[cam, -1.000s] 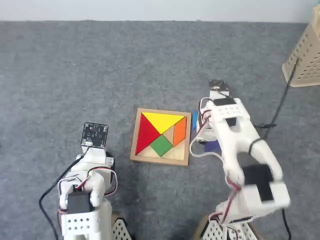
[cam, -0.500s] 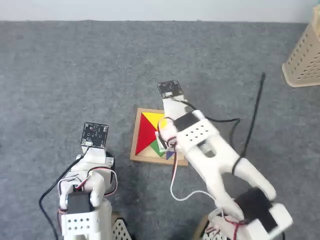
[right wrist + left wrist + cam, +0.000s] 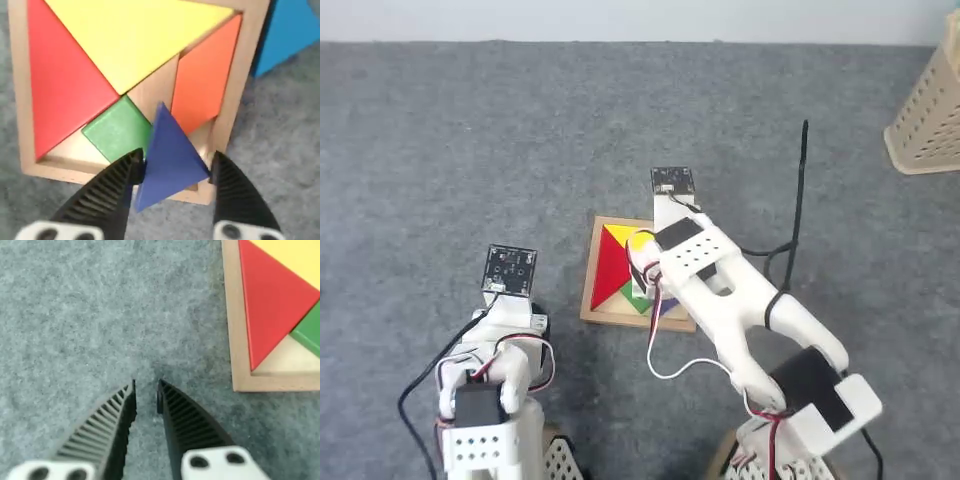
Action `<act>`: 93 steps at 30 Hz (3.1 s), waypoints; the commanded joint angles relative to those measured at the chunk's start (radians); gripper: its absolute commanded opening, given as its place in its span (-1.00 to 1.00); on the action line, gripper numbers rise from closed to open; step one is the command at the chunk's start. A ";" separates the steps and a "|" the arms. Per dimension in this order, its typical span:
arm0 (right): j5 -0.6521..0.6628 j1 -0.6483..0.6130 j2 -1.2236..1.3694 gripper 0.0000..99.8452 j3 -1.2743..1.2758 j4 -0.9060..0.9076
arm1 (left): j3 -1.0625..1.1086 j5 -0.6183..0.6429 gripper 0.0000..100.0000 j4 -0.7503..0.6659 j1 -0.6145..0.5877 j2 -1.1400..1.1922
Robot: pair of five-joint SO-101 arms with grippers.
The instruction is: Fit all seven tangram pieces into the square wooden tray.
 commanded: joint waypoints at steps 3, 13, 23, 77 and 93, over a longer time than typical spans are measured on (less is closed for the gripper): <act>-0.006 0.007 -0.061 -0.41 -0.075 0.064 | -0.010 0.008 -0.86 0.000 0.002 -0.021; 0.064 0.047 -0.065 -0.72 -0.072 -0.016 | -0.010 0.008 -0.86 0.000 0.002 -0.021; 0.072 0.107 -0.056 -0.85 -0.068 -0.058 | -0.010 0.008 -0.86 0.000 0.002 -0.021; 0.514 0.104 -0.260 -0.99 0.184 -0.372 | -0.010 0.008 -0.86 0.000 0.002 -0.021; 0.692 0.130 -0.420 -0.99 0.342 -0.183 | -0.010 0.008 -0.86 0.000 0.002 -0.021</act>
